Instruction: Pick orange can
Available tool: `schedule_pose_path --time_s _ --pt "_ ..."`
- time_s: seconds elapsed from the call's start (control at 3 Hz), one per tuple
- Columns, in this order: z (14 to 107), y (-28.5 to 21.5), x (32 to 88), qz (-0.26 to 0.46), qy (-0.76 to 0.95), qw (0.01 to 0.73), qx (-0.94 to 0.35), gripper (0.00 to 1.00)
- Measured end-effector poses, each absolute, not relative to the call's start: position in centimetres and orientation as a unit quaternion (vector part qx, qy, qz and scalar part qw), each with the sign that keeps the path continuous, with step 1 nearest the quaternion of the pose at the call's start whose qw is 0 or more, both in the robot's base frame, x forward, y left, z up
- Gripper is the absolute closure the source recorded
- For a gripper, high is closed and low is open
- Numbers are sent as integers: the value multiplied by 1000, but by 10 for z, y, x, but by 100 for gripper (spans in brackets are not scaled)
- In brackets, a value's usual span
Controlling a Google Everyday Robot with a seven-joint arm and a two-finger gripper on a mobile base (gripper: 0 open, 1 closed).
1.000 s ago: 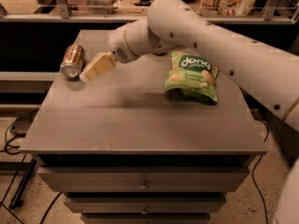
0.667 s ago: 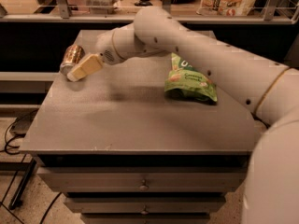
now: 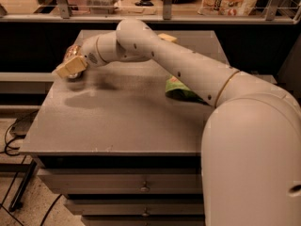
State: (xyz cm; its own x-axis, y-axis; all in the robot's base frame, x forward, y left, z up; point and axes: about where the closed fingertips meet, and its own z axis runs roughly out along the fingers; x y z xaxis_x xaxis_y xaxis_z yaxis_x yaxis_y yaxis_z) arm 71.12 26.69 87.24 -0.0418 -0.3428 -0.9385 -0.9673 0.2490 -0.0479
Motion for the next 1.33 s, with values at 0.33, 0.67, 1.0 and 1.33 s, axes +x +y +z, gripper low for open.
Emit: schedule_pose_path --time_s 0.33,0.67,1.0,1.33 --pt "868 277 721 344 637 468 -507 0" --pt "861 281 723 353 636 467 -502 19" --pt "856 277 723 357 640 467 -495 43" --pt "865 267 723 356 638 480 -486 65"
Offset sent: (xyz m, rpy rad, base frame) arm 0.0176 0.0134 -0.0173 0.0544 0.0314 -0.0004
